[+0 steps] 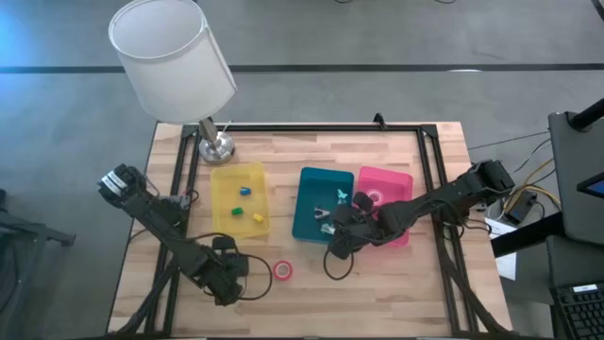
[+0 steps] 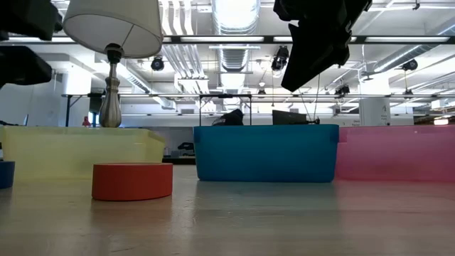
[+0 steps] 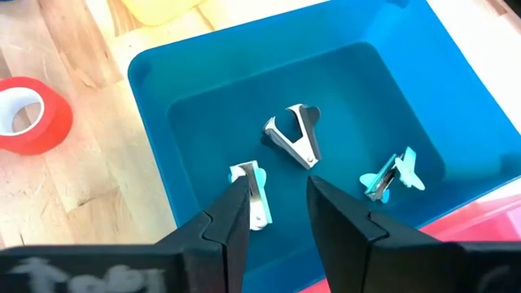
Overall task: Pick and place Stapler, Stapler remover, tape
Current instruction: Put the blue tape into the pink bin
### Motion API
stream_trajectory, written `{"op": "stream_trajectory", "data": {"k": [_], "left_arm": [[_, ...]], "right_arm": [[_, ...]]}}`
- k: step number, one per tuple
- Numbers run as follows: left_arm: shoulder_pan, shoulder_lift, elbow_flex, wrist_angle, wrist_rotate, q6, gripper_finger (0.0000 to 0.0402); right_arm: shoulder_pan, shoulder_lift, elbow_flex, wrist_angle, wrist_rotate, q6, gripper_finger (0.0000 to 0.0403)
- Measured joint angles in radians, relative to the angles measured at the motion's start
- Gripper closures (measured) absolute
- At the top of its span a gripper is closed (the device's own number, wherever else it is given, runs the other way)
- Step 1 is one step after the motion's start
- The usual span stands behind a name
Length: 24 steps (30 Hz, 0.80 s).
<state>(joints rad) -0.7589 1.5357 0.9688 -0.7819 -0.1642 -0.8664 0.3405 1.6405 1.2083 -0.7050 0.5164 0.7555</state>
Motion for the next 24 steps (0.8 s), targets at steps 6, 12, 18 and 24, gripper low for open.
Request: {"op": "stream_trajectory", "data": {"k": [6,12,18,24], "left_arm": [[0.001,0.001,-0.025,-0.076,0.001,-0.077,0.0262],[0.003,0.001,-0.054,-0.012,0.001,-0.09,0.0262],[0.008,0.001,-0.084,0.034,0.001,-0.085,0.0262],[0.019,0.002,-0.146,0.06,0.004,-0.15,0.0261]], "right_arm": [[0.0,0.0,0.0,0.004,0.0,0.0,0.0283],[0.0,0.0,0.0,0.007,0.0,0.001,0.0274],[0.0,0.0,0.0,0.009,0.0,0.002,0.0268],[0.0,0.0,0.0,0.009,0.0,0.002,0.0274]]}}
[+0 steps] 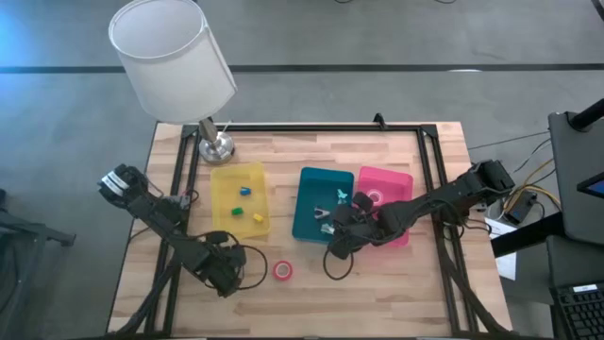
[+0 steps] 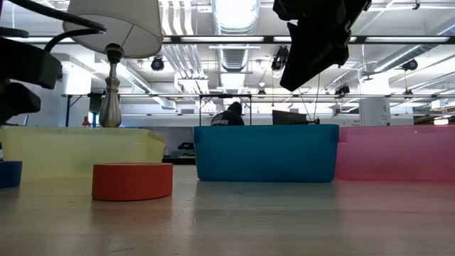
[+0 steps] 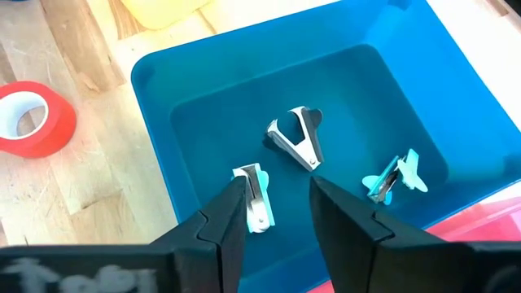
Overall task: Pick and place Stapler, Stapler remover, tape
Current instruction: Put the blue tape into the pink bin
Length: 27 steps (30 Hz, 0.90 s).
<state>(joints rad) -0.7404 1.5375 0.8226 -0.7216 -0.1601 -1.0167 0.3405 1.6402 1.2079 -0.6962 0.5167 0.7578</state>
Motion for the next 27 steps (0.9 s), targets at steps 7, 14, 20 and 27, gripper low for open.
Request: {"op": "stream_trajectory", "data": {"k": [7,14,20,27], "left_arm": [[0.002,0.0,-0.044,0.185,0.027,0.111,0.0275],[0.005,0.0,-0.028,0.257,-0.027,0.173,0.035],[0.014,0.0,0.054,0.284,-0.148,0.342,0.0358],[0.085,0.0,0.159,0.288,-0.285,0.541,0.0337]], "right_arm": [[0.0,0.0,0.0,0.0,0.0,0.0,0.0282],[0.0,0.0,-0.002,0.002,0.0,0.0,0.0277],[0.0,0.0,-0.004,0.045,0.0,-0.006,0.0274],[0.0,0.0,-0.023,0.204,-0.031,-0.042,0.0285]]}}
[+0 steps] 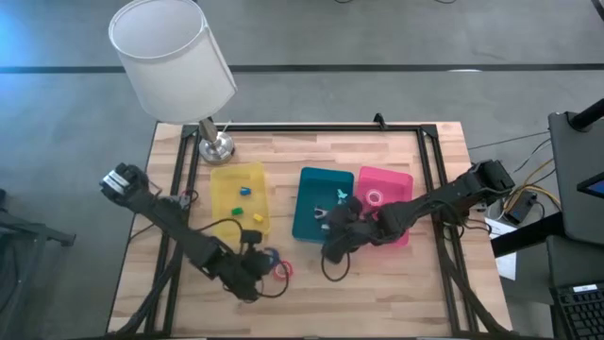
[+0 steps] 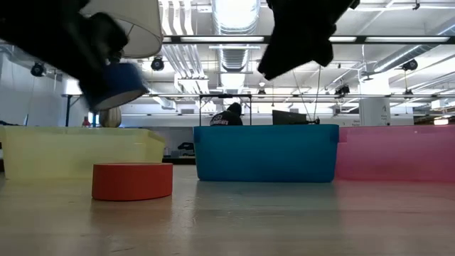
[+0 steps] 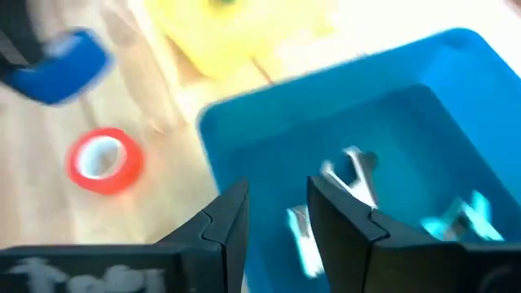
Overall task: Pick and place Stapler, Stapler remover, tape
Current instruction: Put the blue tape into the pink bin
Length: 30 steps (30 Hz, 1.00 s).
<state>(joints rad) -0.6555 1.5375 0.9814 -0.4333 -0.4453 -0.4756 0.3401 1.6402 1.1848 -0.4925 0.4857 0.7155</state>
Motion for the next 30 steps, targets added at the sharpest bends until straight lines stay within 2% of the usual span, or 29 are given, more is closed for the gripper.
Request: {"op": "stream_trajectory", "data": {"k": [4,7,12,18,24,30], "left_arm": [[0.055,0.001,0.005,0.107,-0.088,0.149,0.0344],[0.093,0.001,-0.004,0.227,-0.098,0.279,0.0347],[0.135,0.001,0.001,0.312,-0.1,0.389,0.0346],[0.151,0.001,-0.004,0.402,-0.131,0.49,0.0345],[0.15,0.002,-0.004,0.471,-0.131,0.555,0.0345],[0.15,0.002,-0.004,0.472,-0.183,0.555,0.0345]], "right_arm": [[0.0,-0.001,-0.023,0.155,-0.061,-0.125,0.0289],[0.0,-0.001,-0.039,0.257,-0.137,-0.224,0.0289],[0.006,-0.001,-0.063,0.369,-0.225,-0.373,0.0282],[0.005,-0.001,-0.073,0.409,-0.228,-0.316,0.0273],[0.008,-0.001,-0.065,0.408,-0.222,-0.383,0.0265],[0.003,-0.001,-0.063,0.443,-0.197,-0.206,0.0261]]}}
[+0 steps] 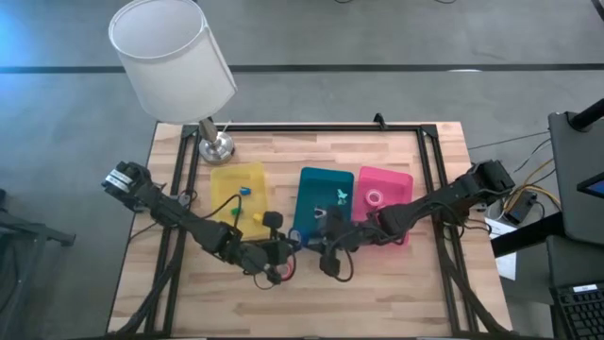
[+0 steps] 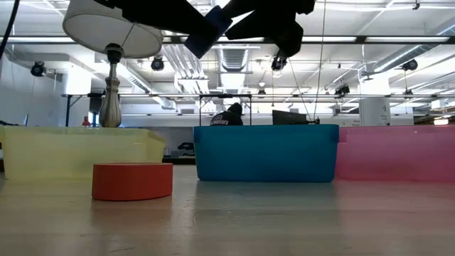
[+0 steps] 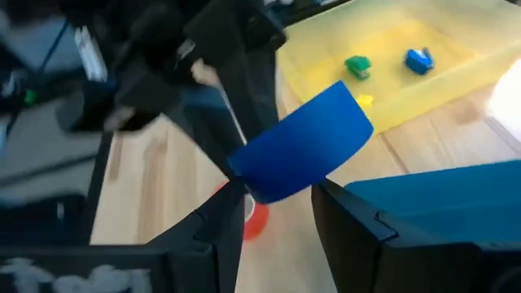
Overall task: Pick and place Stapler, Stapler remover, tape
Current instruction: Put the blue tape into the pink bin
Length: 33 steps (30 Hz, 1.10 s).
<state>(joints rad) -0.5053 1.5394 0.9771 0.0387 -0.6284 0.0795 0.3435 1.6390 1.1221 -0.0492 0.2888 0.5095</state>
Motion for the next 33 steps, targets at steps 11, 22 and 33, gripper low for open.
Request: {"op": "stream_trajectory", "data": {"k": [11,22,33], "left_arm": [[-0.002,-0.001,-0.014,0.023,-0.16,0.035,0.0345],[0.014,-0.001,-0.017,0.08,-0.281,0.023,0.0344],[0.023,-0.001,-0.017,0.128,-0.263,0.005,0.0344]], "right_arm": [[0.0,0.0,-0.001,0.083,0.086,0.07,0.0259],[0.0,0.0,-0.003,0.136,0.239,0.116,0.026],[0.001,0.001,-0.01,0.168,0.318,0.074,0.0243]]}}
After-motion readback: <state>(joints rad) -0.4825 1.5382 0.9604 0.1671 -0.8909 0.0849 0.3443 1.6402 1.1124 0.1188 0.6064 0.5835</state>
